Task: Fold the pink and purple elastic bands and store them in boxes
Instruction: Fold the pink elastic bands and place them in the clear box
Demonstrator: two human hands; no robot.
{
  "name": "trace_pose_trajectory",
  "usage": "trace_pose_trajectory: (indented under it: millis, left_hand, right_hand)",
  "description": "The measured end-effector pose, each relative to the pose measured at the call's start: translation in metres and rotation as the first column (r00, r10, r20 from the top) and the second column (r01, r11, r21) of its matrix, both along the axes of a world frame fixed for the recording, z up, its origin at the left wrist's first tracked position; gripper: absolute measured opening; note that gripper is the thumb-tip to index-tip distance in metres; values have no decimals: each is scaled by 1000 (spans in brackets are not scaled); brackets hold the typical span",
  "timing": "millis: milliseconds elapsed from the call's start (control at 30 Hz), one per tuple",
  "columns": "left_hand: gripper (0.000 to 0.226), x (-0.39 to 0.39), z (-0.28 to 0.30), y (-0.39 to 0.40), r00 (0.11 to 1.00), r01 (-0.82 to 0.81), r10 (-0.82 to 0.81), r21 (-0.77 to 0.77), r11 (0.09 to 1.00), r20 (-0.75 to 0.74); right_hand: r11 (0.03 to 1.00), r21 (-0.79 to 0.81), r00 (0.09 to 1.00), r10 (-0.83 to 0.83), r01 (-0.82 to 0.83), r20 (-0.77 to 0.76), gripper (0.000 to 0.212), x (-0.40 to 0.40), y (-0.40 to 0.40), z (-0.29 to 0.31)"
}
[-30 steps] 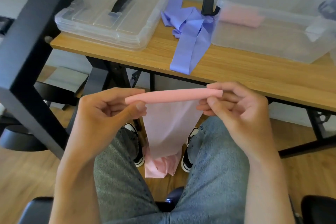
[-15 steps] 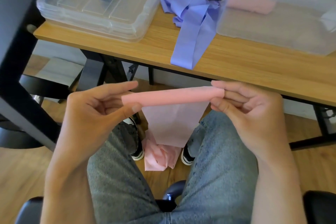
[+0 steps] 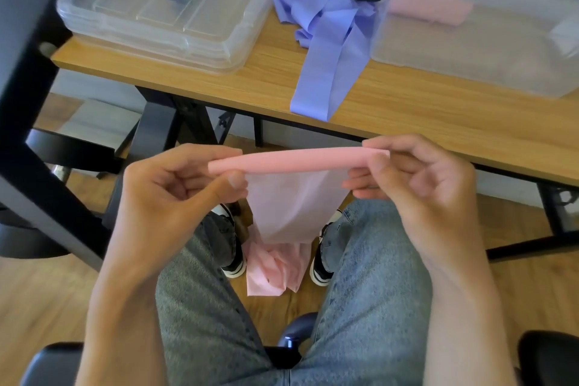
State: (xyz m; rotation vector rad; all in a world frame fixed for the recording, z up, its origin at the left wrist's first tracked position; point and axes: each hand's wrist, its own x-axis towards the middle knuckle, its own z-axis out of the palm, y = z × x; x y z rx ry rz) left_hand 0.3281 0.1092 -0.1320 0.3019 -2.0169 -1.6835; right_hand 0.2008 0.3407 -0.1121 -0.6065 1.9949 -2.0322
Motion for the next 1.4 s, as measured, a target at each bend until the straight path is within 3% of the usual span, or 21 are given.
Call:
trace_pose_trajectory:
  millis: [167, 300, 567, 633, 900, 1033, 1167, 1233, 1400]
  left_hand:
    - [24, -1, 1, 0, 999, -39, 39, 11, 999, 18]
    - [41, 0, 1, -3, 998, -46, 49, -47, 998, 51]
    - [32, -3, -1, -5, 989, 58, -36, -148, 987, 143]
    - [29, -4, -2, -4, 989, 64, -47, -115, 991, 143]
    - [38, -6, 1, 4, 1000, 14, -14, 32, 999, 6]
    - [29, -6, 1, 5, 1000, -27, 27, 24, 999, -4]
    - [46, -4, 0, 1, 999, -36, 37, -60, 998, 17]
    - [50, -3, 0, 0, 999, -12, 14, -71, 997, 36]
    - [33, -2, -5, -3, 996, 38, -26, -150, 988, 84]
  right_hand:
    - [1000, -13, 1000, -7, 7, -13, 12, -2, 0, 0]
    - [999, 28, 999, 18, -19, 37, 38, -5, 6, 0]
    - [979, 205, 998, 14, 0, -67, 18, -9, 11, -8]
    - [976, 219, 997, 20, -3, -74, 15, -9, 11, -8]
    - [994, -108, 983, -3, 23, 184, 26, -5, 3, 4]
    - [999, -40, 995, 1, 2, 96, 14, -5, 6, 1]
    - [999, -6, 993, 34, -33, 117, 34, -7, 11, -1]
    - [1000, 26, 997, 15, -17, 81, 34, -7, 12, -3]
    - [979, 198, 993, -24, 46, -114, 22, -6, 11, -10]
